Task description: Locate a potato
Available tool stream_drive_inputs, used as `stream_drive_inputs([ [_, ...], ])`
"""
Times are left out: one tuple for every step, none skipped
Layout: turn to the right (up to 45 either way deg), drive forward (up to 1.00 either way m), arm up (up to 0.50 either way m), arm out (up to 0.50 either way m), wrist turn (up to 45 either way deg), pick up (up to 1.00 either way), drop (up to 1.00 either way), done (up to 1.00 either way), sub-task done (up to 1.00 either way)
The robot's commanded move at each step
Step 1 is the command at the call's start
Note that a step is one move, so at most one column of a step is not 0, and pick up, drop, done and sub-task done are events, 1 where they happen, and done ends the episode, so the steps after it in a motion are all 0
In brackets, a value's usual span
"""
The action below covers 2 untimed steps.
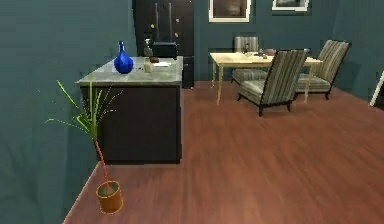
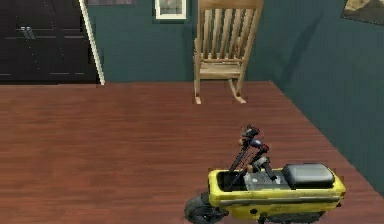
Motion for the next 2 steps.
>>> stream_drive_inputs([
  [12.0,0.00,0.00,0.00,0.0,0.00,0.00,0.00,0.00],
  [0.0,1.00,0.00,0.00,0.0,0.00,0.00,0.00,0.00],
])
